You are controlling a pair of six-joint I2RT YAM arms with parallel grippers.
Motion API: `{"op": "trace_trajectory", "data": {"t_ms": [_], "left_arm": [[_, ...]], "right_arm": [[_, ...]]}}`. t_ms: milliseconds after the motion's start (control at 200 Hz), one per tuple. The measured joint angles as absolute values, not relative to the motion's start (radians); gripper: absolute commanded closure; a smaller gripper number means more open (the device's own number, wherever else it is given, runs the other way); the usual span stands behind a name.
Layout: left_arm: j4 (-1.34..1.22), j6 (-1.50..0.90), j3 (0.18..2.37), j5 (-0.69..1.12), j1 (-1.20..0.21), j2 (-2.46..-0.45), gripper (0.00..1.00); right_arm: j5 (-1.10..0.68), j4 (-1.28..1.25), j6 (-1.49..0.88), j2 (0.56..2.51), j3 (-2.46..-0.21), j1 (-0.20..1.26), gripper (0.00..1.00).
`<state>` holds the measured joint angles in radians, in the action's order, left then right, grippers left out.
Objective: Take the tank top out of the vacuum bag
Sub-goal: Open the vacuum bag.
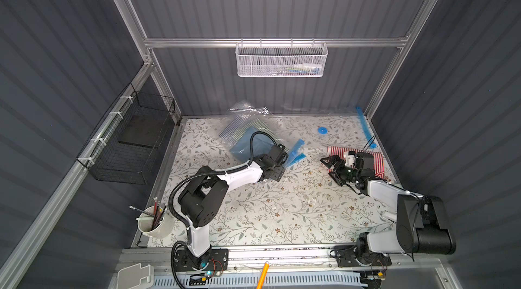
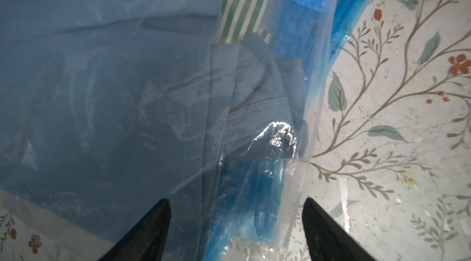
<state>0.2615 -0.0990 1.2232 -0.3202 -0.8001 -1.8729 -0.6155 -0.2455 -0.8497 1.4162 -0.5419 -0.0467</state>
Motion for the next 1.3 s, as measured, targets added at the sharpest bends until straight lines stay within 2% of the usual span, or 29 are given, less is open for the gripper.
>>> {"op": "trace_trajectory", "data": {"t_ms": [415, 490, 520, 675, 836, 946, 1121, 1201, 1301], "left_arm": [[0.237, -0.097, 1.174, -0.327, -0.816, -1.884, 0.13], [0.237, -0.097, 1.174, -0.326, -0.819, -1.884, 0.09], [0.237, -0.096, 1.174, -0.326, -0.82, -1.884, 0.04], [0.223, -0.097, 1.174, -0.325, -0.825, -1.884, 0.04], [0.229, -0.098, 1.201, -0.356, -0.826, -1.924, 0.1], [0.242, -0.105, 1.224, -0.391, -0.826, -1.951, 0.2], [0.255, -0.126, 1.226, -0.412, -0.828, -1.953, 0.49], [0.261, -0.138, 1.226, -0.413, -0.833, -1.953, 0.53], [0.266, -0.144, 1.226, -0.412, -0.833, -1.951, 0.52]], "right_arm": [[-0.627, -0.267, -0.856, 1.42, -0.542, -0.035, 0.01], [-0.626, -0.262, -0.855, 1.42, -0.542, -0.03, 0.02], [-0.626, -0.26, -0.855, 1.42, -0.542, -0.03, 0.01], [-0.625, -0.258, -0.852, 1.42, -0.542, -0.019, 0.02], [-0.622, -0.256, -0.852, 1.42, -0.542, -0.014, 0.02], [-0.621, -0.249, -0.852, 1.42, -0.542, -0.013, 0.04], [-0.618, -0.235, -0.852, 1.42, -0.542, -0.013, 0.04], [-0.618, -0.234, -0.852, 1.42, -0.542, -0.012, 0.05], [-0.616, -0.23, -0.852, 1.42, -0.542, -0.007, 0.05]]}}
